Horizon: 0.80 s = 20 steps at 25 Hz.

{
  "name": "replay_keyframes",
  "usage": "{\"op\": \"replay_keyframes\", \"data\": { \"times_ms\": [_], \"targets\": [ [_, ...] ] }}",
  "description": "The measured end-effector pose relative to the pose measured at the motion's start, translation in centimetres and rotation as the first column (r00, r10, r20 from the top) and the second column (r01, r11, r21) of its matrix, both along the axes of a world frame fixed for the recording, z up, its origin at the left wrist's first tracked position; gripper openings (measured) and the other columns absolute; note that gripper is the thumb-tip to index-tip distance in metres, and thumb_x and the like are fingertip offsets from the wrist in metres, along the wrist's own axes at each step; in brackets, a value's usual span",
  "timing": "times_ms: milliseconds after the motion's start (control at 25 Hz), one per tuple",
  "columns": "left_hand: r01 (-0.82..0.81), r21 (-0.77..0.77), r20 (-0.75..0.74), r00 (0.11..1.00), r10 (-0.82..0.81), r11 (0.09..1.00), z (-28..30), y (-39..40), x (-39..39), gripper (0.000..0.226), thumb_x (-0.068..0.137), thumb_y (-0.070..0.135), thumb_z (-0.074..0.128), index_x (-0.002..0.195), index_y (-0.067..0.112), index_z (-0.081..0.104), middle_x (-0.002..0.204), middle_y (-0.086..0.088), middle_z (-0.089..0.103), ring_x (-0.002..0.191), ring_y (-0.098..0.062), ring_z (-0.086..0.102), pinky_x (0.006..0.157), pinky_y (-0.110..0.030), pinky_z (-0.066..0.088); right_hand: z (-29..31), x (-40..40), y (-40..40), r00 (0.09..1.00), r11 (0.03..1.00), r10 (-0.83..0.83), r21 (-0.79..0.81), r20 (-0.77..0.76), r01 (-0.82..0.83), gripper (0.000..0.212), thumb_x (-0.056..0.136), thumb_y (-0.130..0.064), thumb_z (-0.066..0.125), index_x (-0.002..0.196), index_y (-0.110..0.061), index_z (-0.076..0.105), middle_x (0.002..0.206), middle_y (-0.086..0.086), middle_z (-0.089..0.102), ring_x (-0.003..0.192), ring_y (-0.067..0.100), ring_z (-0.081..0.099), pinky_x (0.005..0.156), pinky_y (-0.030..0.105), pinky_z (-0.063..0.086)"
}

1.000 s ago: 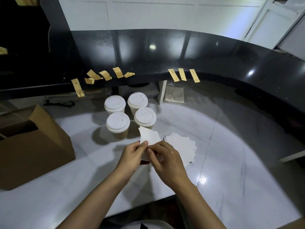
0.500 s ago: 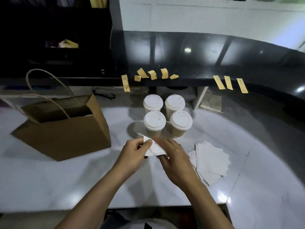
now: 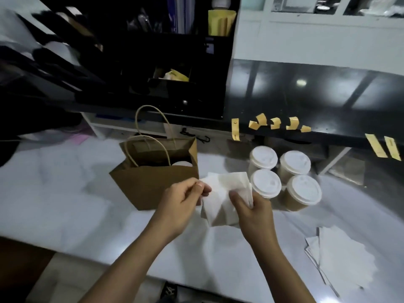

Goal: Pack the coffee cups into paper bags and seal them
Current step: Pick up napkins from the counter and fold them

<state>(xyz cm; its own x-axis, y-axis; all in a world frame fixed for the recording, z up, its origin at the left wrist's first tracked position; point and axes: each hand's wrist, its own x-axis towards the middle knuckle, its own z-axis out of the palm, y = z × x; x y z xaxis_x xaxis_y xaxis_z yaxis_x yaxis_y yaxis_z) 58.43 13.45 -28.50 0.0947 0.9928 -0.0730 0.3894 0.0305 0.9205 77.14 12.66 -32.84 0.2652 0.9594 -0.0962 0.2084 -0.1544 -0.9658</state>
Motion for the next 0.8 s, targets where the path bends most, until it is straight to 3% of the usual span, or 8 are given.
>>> {"op": "replay_keyframes", "data": {
  "times_ms": [40,200,280,400,480,600,680,800],
  "targets": [
    [-0.014,0.042,-0.053,0.998,0.017,0.999,0.7,0.1,-1.1,0.026,0.104,0.037,0.047,0.099,0.033,0.072,0.096,0.018,0.072,0.097,0.000,0.066,0.084,-0.024,0.058,0.5,-0.8,0.6,0.997,0.999,-0.026,-0.033,-0.071,0.023,0.008,0.095,-0.029,0.070,0.090,-0.023,0.070,0.086,-0.012,0.074,0.081,0.008,0.068,0.052,0.010,0.048],
    [-0.104,0.337,-0.206,0.962,0.181,0.936,3.7,0.4,-5.0,0.031,0.102,0.051,0.040,0.100,0.038,0.068,0.095,0.021,0.067,0.100,-0.003,0.060,0.074,-0.008,0.048,1.7,-3.0,2.6,0.961,0.984,-0.145,-0.139,-0.234,0.114,0.025,0.098,-0.032,0.066,0.119,-0.018,0.067,0.111,-0.002,0.071,0.097,0.017,0.066,0.056,0.018,0.049],
    [-0.150,0.501,-0.184,0.944,0.274,0.852,4.9,0.6,-6.3,0.026,0.102,0.040,0.043,0.101,0.032,0.068,0.093,0.020,0.066,0.098,-0.009,0.060,0.076,-0.011,0.044,2.3,-3.7,3.3,0.942,0.973,-0.194,-0.174,-0.272,0.150,0.024,0.099,-0.031,0.064,0.118,-0.017,0.065,0.111,0.000,0.070,0.094,0.015,0.064,0.057,0.021,0.048],
    [-0.256,0.615,-0.071,0.924,0.375,0.746,5.7,1.1,-8.3,0.019,0.101,0.029,0.045,0.103,0.026,0.064,0.093,0.017,0.063,0.096,-0.017,0.059,0.079,-0.026,0.048,2.4,-4.3,4.3,0.914,0.956,-0.275,-0.182,-0.297,0.229,0.027,0.098,-0.030,0.064,0.120,-0.014,0.066,0.108,0.002,0.071,0.093,0.018,0.065,0.059,0.025,0.049],
    [-0.326,0.636,0.000,0.906,0.423,0.699,5.8,1.7,-9.7,0.015,0.102,0.026,0.044,0.105,0.025,0.059,0.095,0.014,0.060,0.094,-0.023,0.058,0.077,-0.036,0.050,2.7,-4.5,4.8,0.897,0.942,-0.329,-0.169,-0.296,0.290,0.027,0.097,-0.030,0.066,0.118,-0.014,0.068,0.104,0.000,0.071,0.091,0.016,0.064,0.059,0.025,0.048],
    [-0.410,0.613,0.037,0.869,0.494,0.675,5.4,3.4,-12.1,0.014,0.102,0.022,0.043,0.107,0.029,0.054,0.099,0.018,0.055,0.096,-0.019,0.054,0.076,-0.033,0.049,3.1,-4.8,5.5,0.860,0.912,-0.409,-0.110,-0.305,0.395,0.023,0.093,-0.027,0.069,0.113,-0.016,0.072,0.099,-0.003,0.074,0.097,0.020,0.068,0.070,0.030,0.053],
    [-0.402,0.525,-0.011,0.878,0.478,0.750,4.7,4.8,-13.5,0.014,0.104,0.021,0.046,0.105,0.032,0.054,0.099,0.019,0.055,0.099,-0.016,0.054,0.074,-0.029,0.049,3.1,-4.7,5.7,0.840,0.890,-0.451,-0.078,-0.303,0.450,0.015,0.092,-0.025,0.070,0.106,-0.021,0.074,0.095,-0.008,0.076,0.097,0.018,0.070,0.085,0.035,0.055],
    [-0.261,0.411,-0.178,0.917,0.357,0.874,3.4,6.4,-15.1,0.011,0.100,0.024,0.056,0.104,0.033,0.061,0.099,0.019,0.059,0.105,-0.014,0.053,0.078,-0.030,0.048,2.6,-4.9,5.7,0.823,0.867,-0.492,-0.073,-0.283,0.493,0.010,0.090,-0.027,0.071,0.099,-0.025,0.075,0.089,-0.013,0.076,0.094,0.015,0.070,0.083,0.033,0.054]
  ]
}}
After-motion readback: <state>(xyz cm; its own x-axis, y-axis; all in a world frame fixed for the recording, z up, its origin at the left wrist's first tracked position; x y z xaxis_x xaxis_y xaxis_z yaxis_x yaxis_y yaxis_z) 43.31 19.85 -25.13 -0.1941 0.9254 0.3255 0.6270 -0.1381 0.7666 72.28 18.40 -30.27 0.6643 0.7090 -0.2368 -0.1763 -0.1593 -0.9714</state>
